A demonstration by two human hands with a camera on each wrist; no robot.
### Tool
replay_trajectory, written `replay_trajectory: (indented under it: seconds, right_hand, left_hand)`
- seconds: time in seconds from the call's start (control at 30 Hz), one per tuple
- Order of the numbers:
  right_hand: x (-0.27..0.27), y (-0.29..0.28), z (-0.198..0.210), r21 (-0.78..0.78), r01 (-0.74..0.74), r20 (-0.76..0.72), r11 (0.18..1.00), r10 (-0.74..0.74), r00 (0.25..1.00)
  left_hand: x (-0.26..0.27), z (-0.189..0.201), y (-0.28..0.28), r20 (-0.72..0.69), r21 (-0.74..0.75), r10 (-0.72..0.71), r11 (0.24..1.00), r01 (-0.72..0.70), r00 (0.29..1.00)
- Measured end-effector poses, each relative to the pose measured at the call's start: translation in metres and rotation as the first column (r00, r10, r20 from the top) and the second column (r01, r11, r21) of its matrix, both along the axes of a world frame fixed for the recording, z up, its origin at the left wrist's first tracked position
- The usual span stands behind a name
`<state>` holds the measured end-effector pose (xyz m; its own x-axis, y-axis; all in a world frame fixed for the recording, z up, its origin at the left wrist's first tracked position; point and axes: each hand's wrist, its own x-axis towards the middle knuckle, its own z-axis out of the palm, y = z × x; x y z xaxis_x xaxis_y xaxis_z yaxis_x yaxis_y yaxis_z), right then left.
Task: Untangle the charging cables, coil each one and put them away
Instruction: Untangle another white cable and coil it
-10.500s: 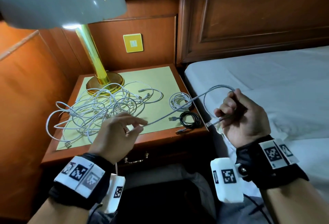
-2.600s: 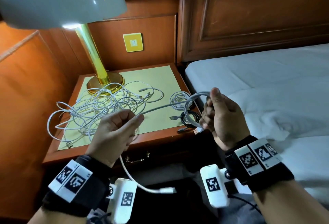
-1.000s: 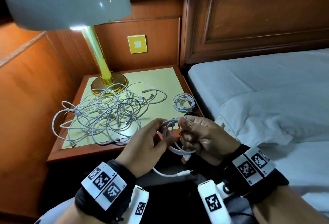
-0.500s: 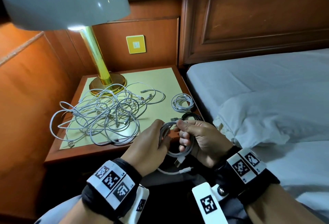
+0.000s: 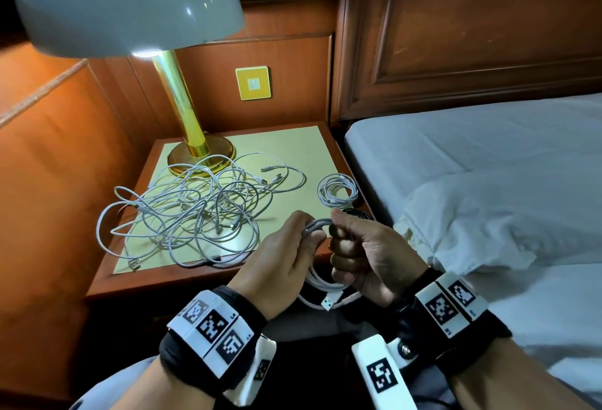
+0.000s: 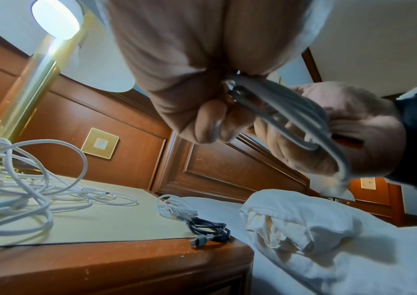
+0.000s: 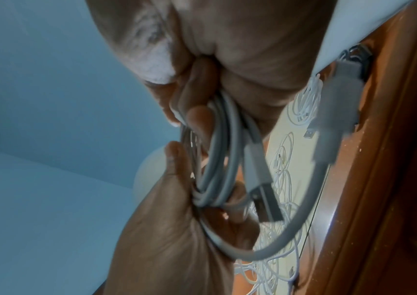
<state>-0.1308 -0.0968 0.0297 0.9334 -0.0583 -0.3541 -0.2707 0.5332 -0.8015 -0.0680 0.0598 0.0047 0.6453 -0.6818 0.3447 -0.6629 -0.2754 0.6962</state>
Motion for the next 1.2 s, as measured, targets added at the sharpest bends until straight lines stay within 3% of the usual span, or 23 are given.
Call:
replay_trajectory:
  seconds: [0.27, 0.43, 0.5, 0.6, 0.73, 0.8, 0.93, 1.0, 1.1, 1.2]
  right_hand:
    - [0.002, -0.01, 0.0, 0.077, 0.141, 0.095, 0.987, -0.148, 0.985]
    - [-0.001, -0.01, 0.0, 0.126, 0.106, 0.142, 0.986, -0.123, 0.982]
    - [-0.001, -0.006, -0.001, 0.125, 0.089, 0.156, 0.988, -0.108, 0.982]
    - [-0.001, 0.001, -0.003, 0.123, 0.091, 0.184, 0.988, -0.113, 0.976]
    - [-0.001, 0.006, -0.007, 0.091, 0.147, 0.188, 0.985, -0.162, 0.969]
    - [0.0, 0.009, -0.009, 0.052, 0.163, 0.199, 0.985, -0.171, 0.965]
    - [0.0, 0.012, -0.01, 0.021, 0.185, 0.215, 0.982, -0.186, 0.959]
    - [0.0, 0.012, -0.011, 0.007, 0.188, 0.235, 0.982, -0.184, 0.954]
    - [0.001, 0.012, -0.017, -0.062, 0.174, 0.264, 0.983, -0.152, 0.952]
    - [0.001, 0.014, -0.021, -0.161, 0.198, 0.298, 0.967, -0.143, 0.944]
  left_hand:
    - [0.004, 0.005, 0.017, -0.09, -0.052, 0.059, 0.997, -0.064, 0.994]
    - [0.013, 0.002, 0.024, -0.037, -0.027, 0.152, 0.988, -0.153, 0.988]
    - [0.013, -0.001, 0.02, -0.13, -0.037, 0.222, 0.973, -0.229, 0.966]
    - [0.007, 0.0, 0.009, -0.414, -0.198, 0.196, 0.934, -0.298, 0.889]
    - [-0.007, 0.007, -0.005, -0.661, -0.377, 0.058, 0.836, -0.398, 0.748]
    - [-0.009, 0.006, -0.006, -0.743, -0.383, 0.021, 0.806, -0.451, 0.669]
    - [-0.009, 0.006, -0.005, -0.787, -0.403, -0.051, 0.797, -0.449, 0.615]
    - [-0.012, 0.006, -0.006, -0.768, -0.431, -0.098, 0.811, -0.397, 0.633]
    - [-0.015, -0.003, -0.008, -0.664, -0.349, 0.018, 0.877, -0.33, 0.748]
    - [-0.017, -0.002, -0.011, -0.697, -0.367, -0.019, 0.868, -0.334, 0.716]
